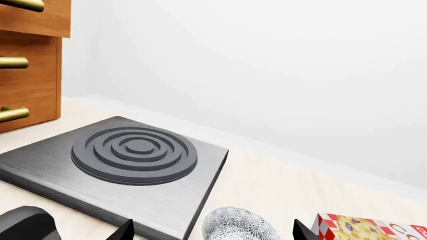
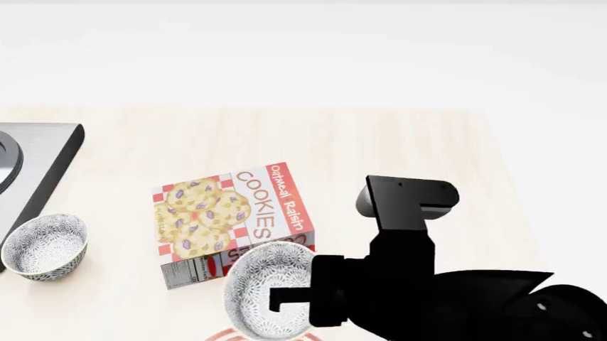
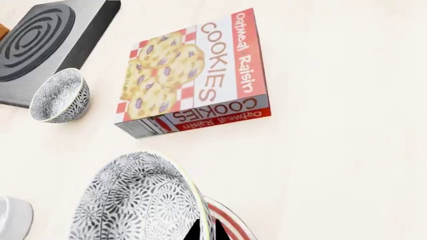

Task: Pick the akita bowl next to the plate and place it on the plate.

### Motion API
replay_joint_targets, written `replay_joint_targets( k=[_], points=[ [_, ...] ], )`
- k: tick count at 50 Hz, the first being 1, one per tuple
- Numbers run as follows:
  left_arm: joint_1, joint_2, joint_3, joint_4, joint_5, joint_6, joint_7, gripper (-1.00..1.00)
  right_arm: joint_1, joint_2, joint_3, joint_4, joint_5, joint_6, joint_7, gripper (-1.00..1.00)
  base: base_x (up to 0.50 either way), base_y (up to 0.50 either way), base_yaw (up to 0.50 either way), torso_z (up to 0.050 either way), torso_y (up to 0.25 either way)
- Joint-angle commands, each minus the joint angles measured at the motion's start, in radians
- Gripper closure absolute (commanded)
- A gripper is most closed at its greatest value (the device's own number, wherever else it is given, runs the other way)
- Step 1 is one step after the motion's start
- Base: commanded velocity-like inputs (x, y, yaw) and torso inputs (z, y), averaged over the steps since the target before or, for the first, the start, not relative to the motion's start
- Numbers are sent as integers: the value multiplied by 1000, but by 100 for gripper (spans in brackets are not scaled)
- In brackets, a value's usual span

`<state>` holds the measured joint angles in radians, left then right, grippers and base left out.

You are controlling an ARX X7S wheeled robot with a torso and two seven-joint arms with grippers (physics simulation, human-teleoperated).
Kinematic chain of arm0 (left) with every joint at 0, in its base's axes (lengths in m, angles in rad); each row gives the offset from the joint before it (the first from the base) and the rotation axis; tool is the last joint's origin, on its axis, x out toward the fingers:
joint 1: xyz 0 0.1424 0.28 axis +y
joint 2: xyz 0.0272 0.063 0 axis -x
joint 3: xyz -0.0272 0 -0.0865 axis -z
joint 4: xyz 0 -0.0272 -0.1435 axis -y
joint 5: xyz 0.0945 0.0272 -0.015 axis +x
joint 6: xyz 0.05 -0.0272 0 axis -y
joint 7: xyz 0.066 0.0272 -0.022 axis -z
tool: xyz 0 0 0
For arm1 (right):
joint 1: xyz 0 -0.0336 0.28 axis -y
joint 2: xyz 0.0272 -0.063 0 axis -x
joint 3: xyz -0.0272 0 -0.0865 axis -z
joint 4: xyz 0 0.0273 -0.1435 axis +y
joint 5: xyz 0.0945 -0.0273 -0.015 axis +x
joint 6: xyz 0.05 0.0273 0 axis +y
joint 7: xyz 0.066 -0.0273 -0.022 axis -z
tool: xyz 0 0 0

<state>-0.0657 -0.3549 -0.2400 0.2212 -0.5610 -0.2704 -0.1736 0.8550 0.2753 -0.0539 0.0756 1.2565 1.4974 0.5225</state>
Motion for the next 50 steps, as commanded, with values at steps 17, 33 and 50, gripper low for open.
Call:
replay_joint_targets(
  k=[17,33,50],
  points=[
    [0,-2,5,-12,-1,13,1,-100,-69,15,-77,-9,71,-43,-42,100,0,0,0,0,1],
    [3,-6,6,-3,-7,9,-5,-100,-83,41,-136,-23,99,-33,-80,100,0,0,0,0,1],
    [3,-9,9,-3,-10,10,-9,-100,-80,46,-188,-10,104,-57,-103,100,0,0,0,0,0]
  ],
)
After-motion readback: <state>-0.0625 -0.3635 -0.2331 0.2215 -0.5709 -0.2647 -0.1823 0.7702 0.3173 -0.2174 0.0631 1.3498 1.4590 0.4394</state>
